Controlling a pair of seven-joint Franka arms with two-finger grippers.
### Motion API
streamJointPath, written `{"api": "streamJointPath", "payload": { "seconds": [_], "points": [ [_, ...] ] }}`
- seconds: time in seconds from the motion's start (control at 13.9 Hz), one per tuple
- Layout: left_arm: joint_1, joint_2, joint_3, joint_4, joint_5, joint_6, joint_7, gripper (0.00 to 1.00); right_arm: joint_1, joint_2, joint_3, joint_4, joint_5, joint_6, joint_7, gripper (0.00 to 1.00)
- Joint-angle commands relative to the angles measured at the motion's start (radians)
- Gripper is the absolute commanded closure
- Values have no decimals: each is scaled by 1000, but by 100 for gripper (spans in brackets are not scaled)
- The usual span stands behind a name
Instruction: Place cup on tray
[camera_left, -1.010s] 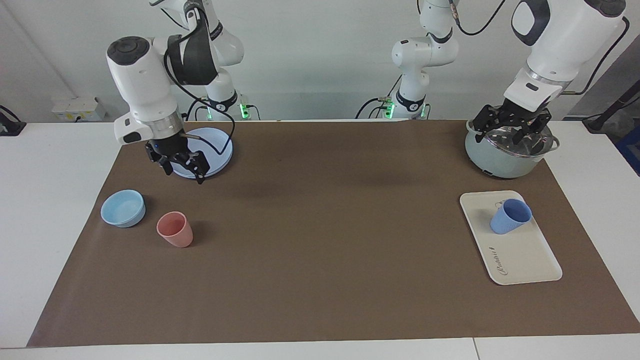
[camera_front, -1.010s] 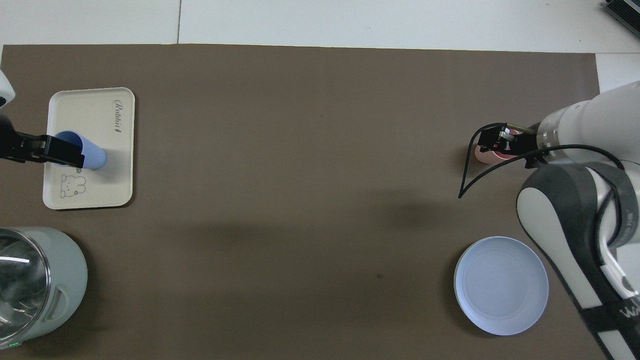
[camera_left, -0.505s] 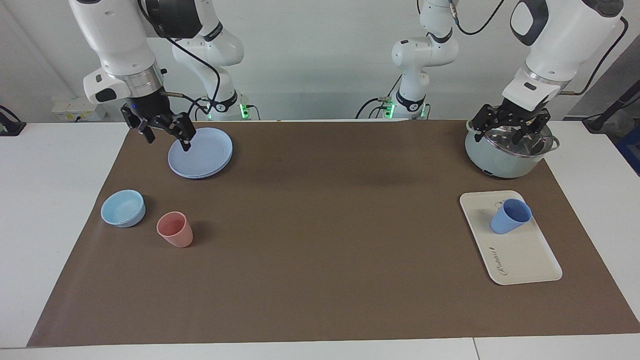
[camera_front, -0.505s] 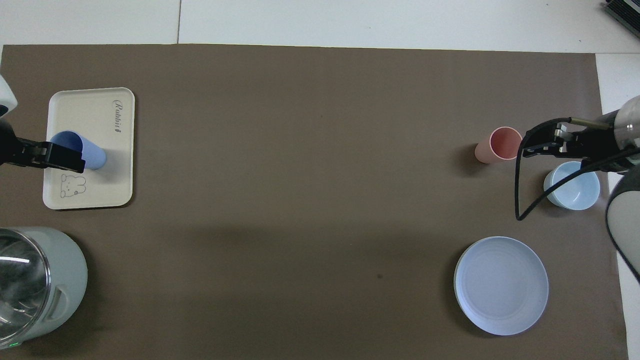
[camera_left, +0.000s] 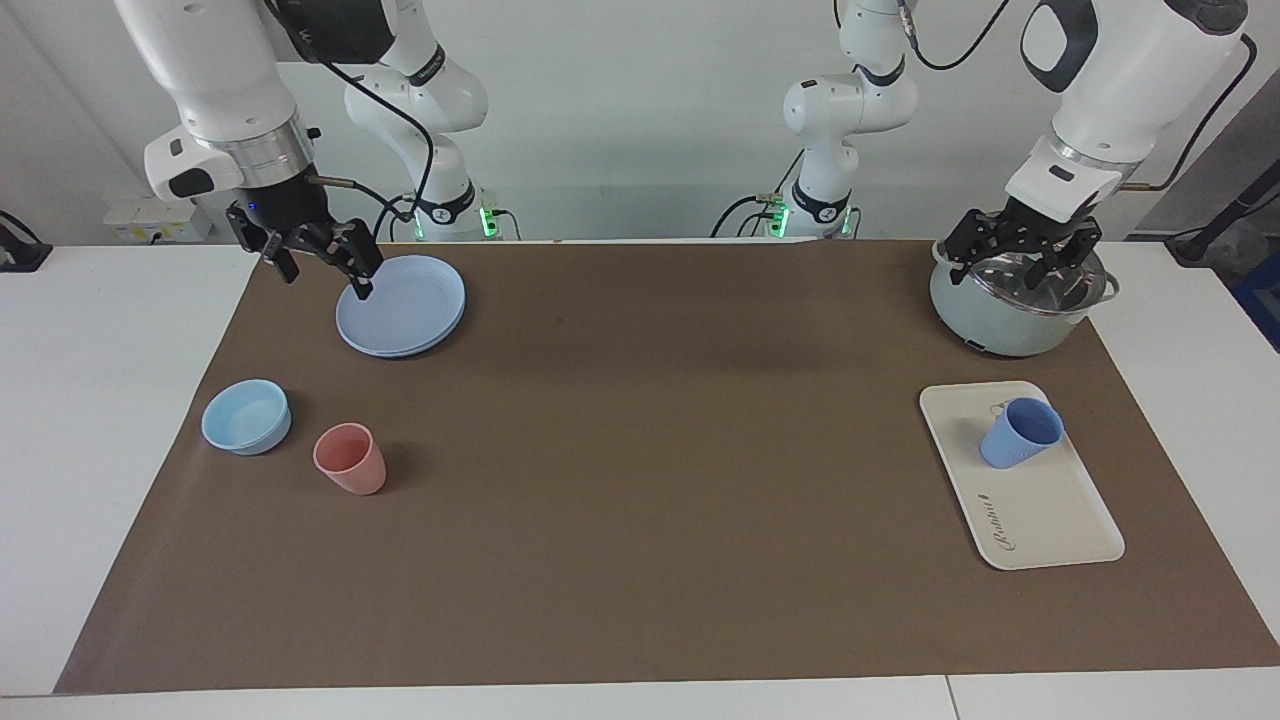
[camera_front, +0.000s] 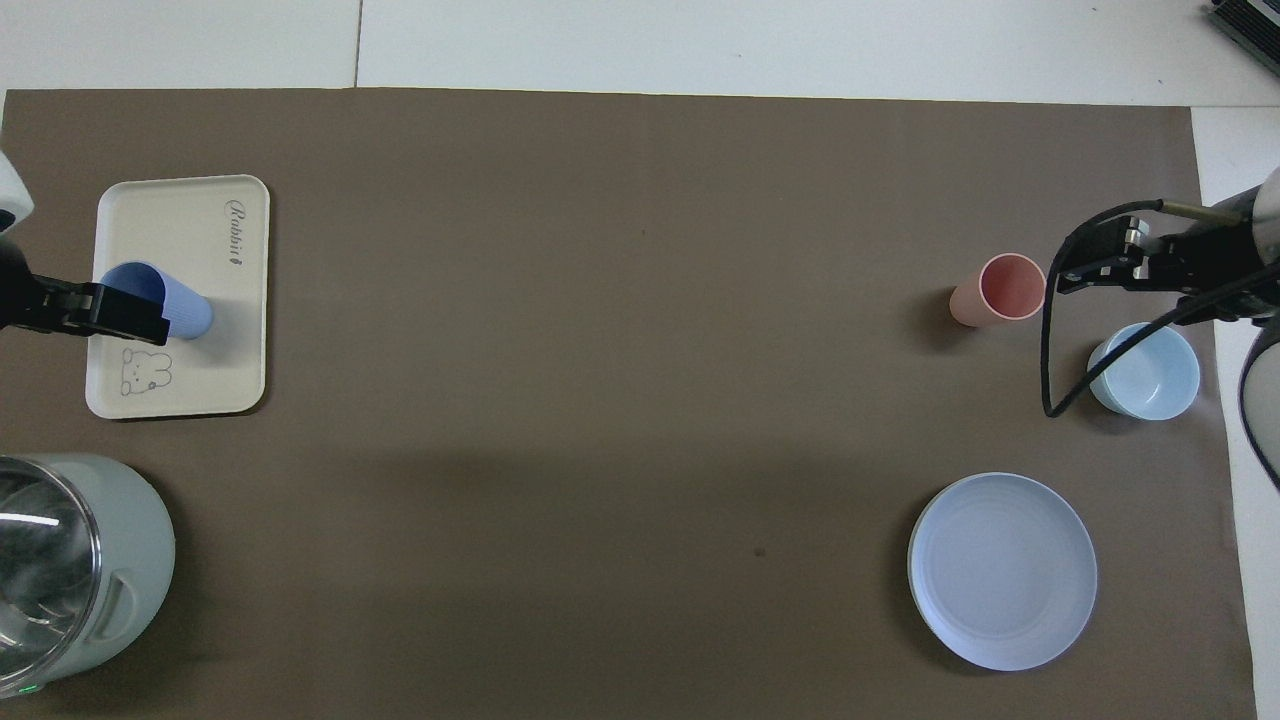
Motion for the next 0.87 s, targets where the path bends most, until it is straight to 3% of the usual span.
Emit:
{"api": "streamJointPath", "payload": {
  "seconds": [0.0, 0.58, 0.79],
  "points": [
    [7, -37, -3, -72, 13, 109, 0, 0, -14, 12, 6, 29, -26, -41, -24, 0],
    [7, -40, 0, -62, 10, 54, 5, 0, -17, -95, 6, -81, -8, -113, -9, 0],
    [7, -41, 0, -63, 10, 56, 3, 0, -16, -97, 6, -83, -6, -108, -7, 0]
  ]
}}
